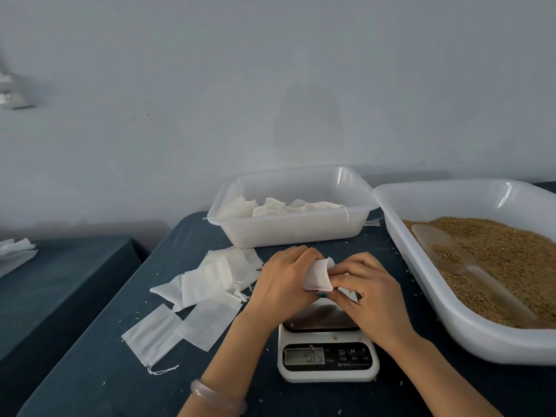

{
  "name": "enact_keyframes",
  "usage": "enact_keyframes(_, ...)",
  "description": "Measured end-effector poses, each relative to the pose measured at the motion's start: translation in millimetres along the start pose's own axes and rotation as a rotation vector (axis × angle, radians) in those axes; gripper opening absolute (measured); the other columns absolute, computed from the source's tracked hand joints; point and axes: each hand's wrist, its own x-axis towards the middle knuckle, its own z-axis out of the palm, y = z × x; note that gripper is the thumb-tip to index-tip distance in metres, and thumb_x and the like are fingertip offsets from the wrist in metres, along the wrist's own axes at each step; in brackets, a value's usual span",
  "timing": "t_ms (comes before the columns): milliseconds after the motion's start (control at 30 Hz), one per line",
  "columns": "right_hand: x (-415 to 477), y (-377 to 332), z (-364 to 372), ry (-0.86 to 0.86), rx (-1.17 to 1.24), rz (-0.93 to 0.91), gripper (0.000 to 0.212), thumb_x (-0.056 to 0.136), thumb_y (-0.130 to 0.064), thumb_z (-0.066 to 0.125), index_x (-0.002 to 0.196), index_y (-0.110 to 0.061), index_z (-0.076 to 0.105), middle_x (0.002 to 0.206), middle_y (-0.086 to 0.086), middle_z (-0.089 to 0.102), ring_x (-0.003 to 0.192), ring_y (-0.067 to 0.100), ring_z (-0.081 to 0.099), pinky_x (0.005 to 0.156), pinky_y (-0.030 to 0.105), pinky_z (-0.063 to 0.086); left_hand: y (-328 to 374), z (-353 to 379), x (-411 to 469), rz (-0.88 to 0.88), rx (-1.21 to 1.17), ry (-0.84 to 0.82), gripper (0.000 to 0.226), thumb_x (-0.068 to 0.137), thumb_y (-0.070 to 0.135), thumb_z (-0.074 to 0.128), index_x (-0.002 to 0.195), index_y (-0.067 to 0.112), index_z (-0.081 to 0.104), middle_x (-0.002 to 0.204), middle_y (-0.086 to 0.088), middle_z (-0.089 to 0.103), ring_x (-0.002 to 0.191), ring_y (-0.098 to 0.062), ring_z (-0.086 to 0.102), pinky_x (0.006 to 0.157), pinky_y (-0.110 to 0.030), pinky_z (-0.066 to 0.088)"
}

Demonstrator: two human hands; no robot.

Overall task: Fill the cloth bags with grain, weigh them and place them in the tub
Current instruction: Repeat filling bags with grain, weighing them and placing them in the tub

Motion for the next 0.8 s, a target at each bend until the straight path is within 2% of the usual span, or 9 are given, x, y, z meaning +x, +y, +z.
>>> enact_keyframes(100, 0.0, 0.1, -1.2, 0.029, 0.002, 0.027, 0.024, 0.065, -0.023, 0.088, 0.086, -0.022, 0.077, 0.091, -0.015, 0.068, 0.094, 0.005, 0.055, 0.076, 0.013, 0.044, -2.4, 0.6, -0.6, -0.008, 0.010, 0.012, 0.033, 0.071, 0.027, 0.084, 0.092, 0.008, 0.067, 0.085, -0.003, 0.067, 0.075, -0.022, 0.062, 0.061, -0.029, 0.048)
enact_keyframes(233, 1.3, -2.2, -3.0, 0.077, 0.036, 0.018, 0.017, 0.076, -0.040, 0.080, 0.087, -0.027, 0.076, 0.090, -0.017, 0.067, 0.094, 0.008, 0.055, 0.075, 0.019, 0.046, -7.2, 2.8, -1.3, -0.064, -0.019, 0.029, 0.031, 0.071, 0.026, 0.080, 0.093, 0.010, 0.065, 0.087, -0.001, 0.065, 0.078, -0.021, 0.060, 0.059, -0.034, 0.051)
enact_keyframes(300, 2.6, -3.1, -4.6, 0.110, 0.062, 0.016, 0.018, 0.081, -0.044, 0.075, 0.088, -0.028, 0.075, 0.092, -0.018, 0.066, 0.094, 0.008, 0.055, 0.077, 0.019, 0.045, -11.4, 5.9, -0.5, -0.097, -0.056, 0.009, 0.032, 0.072, 0.020, 0.083, 0.096, 0.009, 0.065, 0.092, -0.001, 0.064, 0.085, -0.022, 0.058, 0.065, -0.034, 0.049)
enact_keyframes(367, 4.0, -4.8, -7.0, 0.140, 0.094, 0.035, 0.016, 0.083, -0.041, 0.075, 0.091, -0.027, 0.073, 0.094, -0.019, 0.064, 0.095, 0.007, 0.055, 0.078, 0.017, 0.044, -15.2, 8.1, 0.3, -0.160, -0.134, -0.004, 0.034, 0.073, 0.015, 0.084, 0.100, 0.010, 0.064, 0.097, 0.004, 0.059, 0.090, -0.018, 0.053, 0.072, -0.027, 0.042)
enact_keyframes(467, 4.2, -8.4, -9.1, 0.168, 0.151, 0.076, 0.010, 0.086, -0.030, 0.065, 0.095, -0.026, 0.066, 0.098, -0.023, 0.059, 0.091, 0.000, 0.054, 0.072, 0.012, 0.042, -17.6, 8.1, 0.4, -0.282, -0.198, 0.010, 0.040, 0.076, 0.030, 0.083, 0.106, 0.020, 0.059, 0.101, 0.018, 0.049, 0.092, -0.007, 0.049, 0.070, -0.019, 0.038)
enact_keyframes(533, 3.6, -13.1, -9.3, 0.177, 0.154, 0.115, 0.014, 0.084, -0.025, 0.059, 0.097, -0.025, 0.062, 0.098, -0.026, 0.053, 0.084, -0.005, 0.051, 0.070, 0.007, 0.039, -17.1, 7.9, -0.6, -0.307, -0.126, 0.018, 0.042, 0.077, 0.048, 0.078, 0.106, 0.028, 0.054, 0.100, 0.023, 0.048, 0.090, 0.000, 0.047, 0.064, -0.011, 0.035)
enact_keyframes(600, 5.3, -20.1, -10.0, 0.187, 0.140, 0.149, 0.015, 0.084, -0.023, 0.056, 0.098, -0.022, 0.061, 0.099, -0.024, 0.052, 0.082, -0.005, 0.049, 0.070, 0.006, 0.039, -17.0, 7.1, -1.2, -0.322, -0.078, 0.035, 0.043, 0.076, 0.054, 0.076, 0.103, 0.031, 0.052, 0.097, 0.025, 0.048, 0.089, 0.004, 0.043, 0.062, -0.008, 0.030)
enact_keyframes(700, 16.4, -36.2, -19.3, 0.176, 0.061, 0.089, 0.015, 0.084, -0.022, 0.053, 0.096, -0.020, 0.063, 0.097, -0.014, 0.060, 0.088, 0.000, 0.049, 0.072, 0.010, 0.041, -20.8, 6.9, -1.4, -0.368, -0.055, 0.045, 0.043, 0.075, 0.055, 0.076, 0.102, 0.033, 0.050, 0.089, 0.026, 0.047, 0.087, 0.005, 0.040, 0.061, -0.011, 0.031)
enact_keyframes(800, 42.5, -50.1, -45.7, 0.084, -0.082, -0.004, 0.014, 0.084, -0.026, 0.052, 0.084, -0.031, 0.065, 0.088, -0.018, 0.059, 0.089, 0.002, 0.050, 0.066, 0.013, 0.041, -24.6, 8.0, -3.5, -0.398, -0.044, 0.039, 0.042, 0.076, 0.054, 0.076, 0.100, 0.035, 0.047, 0.087, 0.023, 0.048, 0.083, -0.002, 0.045, 0.062, -0.025, 0.037)
